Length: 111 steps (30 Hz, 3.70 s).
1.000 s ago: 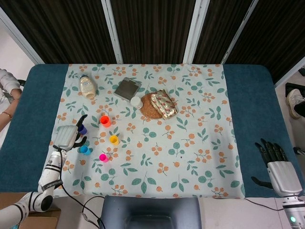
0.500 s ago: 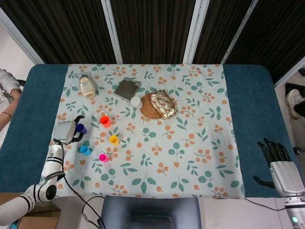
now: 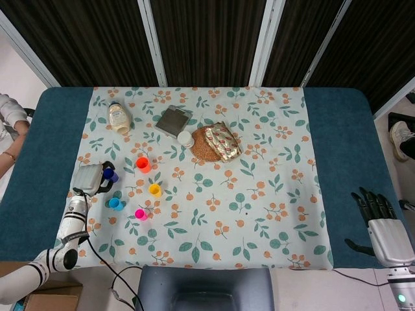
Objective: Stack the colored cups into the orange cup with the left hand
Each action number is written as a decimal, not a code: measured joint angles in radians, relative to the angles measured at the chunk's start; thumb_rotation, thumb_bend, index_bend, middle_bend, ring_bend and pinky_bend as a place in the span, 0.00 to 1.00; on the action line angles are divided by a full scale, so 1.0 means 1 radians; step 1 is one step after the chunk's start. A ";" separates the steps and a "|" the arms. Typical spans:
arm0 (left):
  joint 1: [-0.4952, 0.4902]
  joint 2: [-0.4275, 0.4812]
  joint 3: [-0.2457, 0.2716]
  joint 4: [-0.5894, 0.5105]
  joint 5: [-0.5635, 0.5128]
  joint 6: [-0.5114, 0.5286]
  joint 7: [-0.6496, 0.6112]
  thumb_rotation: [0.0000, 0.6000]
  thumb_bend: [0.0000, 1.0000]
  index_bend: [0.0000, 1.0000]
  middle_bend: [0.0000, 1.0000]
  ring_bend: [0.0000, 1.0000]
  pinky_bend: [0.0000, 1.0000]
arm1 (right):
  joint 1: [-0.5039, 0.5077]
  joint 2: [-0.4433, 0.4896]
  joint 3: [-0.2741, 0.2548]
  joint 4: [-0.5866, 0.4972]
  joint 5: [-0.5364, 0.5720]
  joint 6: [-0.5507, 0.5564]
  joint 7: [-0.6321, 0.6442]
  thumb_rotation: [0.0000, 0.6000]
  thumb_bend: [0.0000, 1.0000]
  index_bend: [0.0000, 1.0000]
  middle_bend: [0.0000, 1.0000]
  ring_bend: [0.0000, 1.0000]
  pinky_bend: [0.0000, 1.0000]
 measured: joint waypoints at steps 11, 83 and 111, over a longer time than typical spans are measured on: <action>-0.021 0.032 -0.031 -0.079 -0.008 0.048 0.035 1.00 0.38 0.50 1.00 1.00 1.00 | 0.000 0.002 -0.001 -0.003 -0.002 -0.002 0.001 1.00 0.19 0.00 0.00 0.00 0.00; -0.078 0.007 0.084 -0.500 -0.139 0.170 0.355 1.00 0.35 0.20 1.00 1.00 1.00 | -0.005 0.048 -0.025 0.003 -0.058 0.010 0.101 1.00 0.19 0.00 0.00 0.00 0.00; -0.094 -0.038 0.046 -0.385 -0.169 0.130 0.285 1.00 0.33 0.49 1.00 1.00 1.00 | -0.005 0.046 -0.021 0.002 -0.048 0.009 0.096 1.00 0.19 0.00 0.00 0.00 0.00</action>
